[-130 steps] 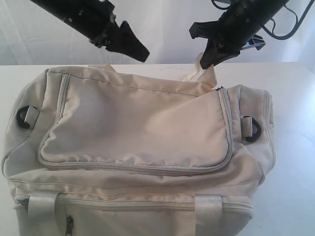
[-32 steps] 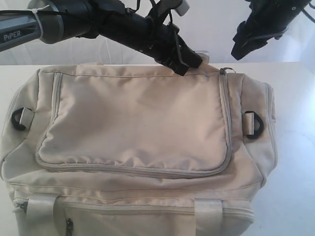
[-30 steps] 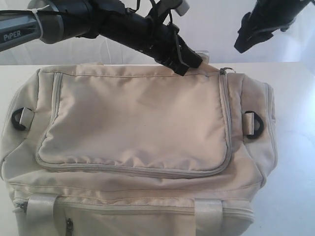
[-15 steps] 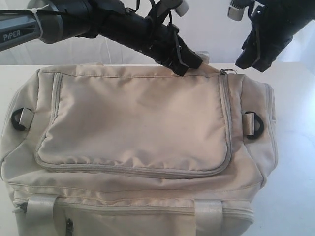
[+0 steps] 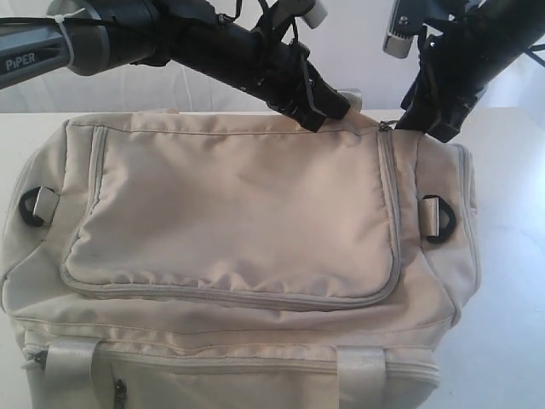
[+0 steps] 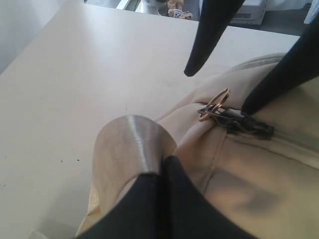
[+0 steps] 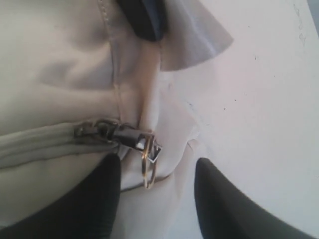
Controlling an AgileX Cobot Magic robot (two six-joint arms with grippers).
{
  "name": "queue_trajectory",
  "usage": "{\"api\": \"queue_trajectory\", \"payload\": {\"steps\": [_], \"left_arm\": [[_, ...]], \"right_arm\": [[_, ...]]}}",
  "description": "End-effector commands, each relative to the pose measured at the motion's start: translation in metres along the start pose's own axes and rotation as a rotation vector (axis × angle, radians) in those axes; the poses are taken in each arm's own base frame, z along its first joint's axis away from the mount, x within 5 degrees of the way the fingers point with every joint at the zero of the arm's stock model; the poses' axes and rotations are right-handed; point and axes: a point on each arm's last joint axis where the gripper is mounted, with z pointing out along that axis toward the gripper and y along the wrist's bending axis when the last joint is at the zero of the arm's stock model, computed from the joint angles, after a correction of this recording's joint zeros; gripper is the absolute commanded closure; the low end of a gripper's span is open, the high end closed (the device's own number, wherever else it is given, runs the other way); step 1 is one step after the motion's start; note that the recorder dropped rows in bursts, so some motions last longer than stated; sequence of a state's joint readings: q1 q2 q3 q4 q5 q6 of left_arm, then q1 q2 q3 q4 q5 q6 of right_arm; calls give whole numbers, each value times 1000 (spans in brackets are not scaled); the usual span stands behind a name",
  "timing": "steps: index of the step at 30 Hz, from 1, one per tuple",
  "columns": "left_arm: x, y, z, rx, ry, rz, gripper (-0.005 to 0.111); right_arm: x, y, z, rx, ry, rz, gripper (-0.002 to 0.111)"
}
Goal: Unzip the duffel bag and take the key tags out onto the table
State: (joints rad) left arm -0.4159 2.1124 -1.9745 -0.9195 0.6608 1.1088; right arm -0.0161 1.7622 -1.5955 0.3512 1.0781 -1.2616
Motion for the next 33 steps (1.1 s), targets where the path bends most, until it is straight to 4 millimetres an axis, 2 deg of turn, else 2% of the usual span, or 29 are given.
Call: {"api": "queue_trajectory", "payload": {"steps": [1,4,8,11,17,24,28,33], "left_arm": [[-24,-10,-15,27,-91,-26,107],[-24,-10,-15,26,-91,-23,107],[-24,-10,-15,26,-91,-23,107],[-24,-10,-15,26,-91,-23,107],[-24,-10,-15,26,-91,-23,107],[-24,-9,-15,15,-92,-21,107],[-24,-8,-15,5,-95,-30,107],[-25,-7,-15,-9,-99,-33,107]], "right_arm": [[3,-5,14,3,-3,2,64],[4,-8,19,17,-3,-11,72],[3,-8,16,24,-7,-8,108],[1,-8,9,50,-13,30,108],[-6,-2,-20,101,-47,77,108],[-10,16,-50,56,-46,148,108],[-10,26,-58,-19,-28,233,108],[-9,27,-58,-24,-26,430,108]]}}
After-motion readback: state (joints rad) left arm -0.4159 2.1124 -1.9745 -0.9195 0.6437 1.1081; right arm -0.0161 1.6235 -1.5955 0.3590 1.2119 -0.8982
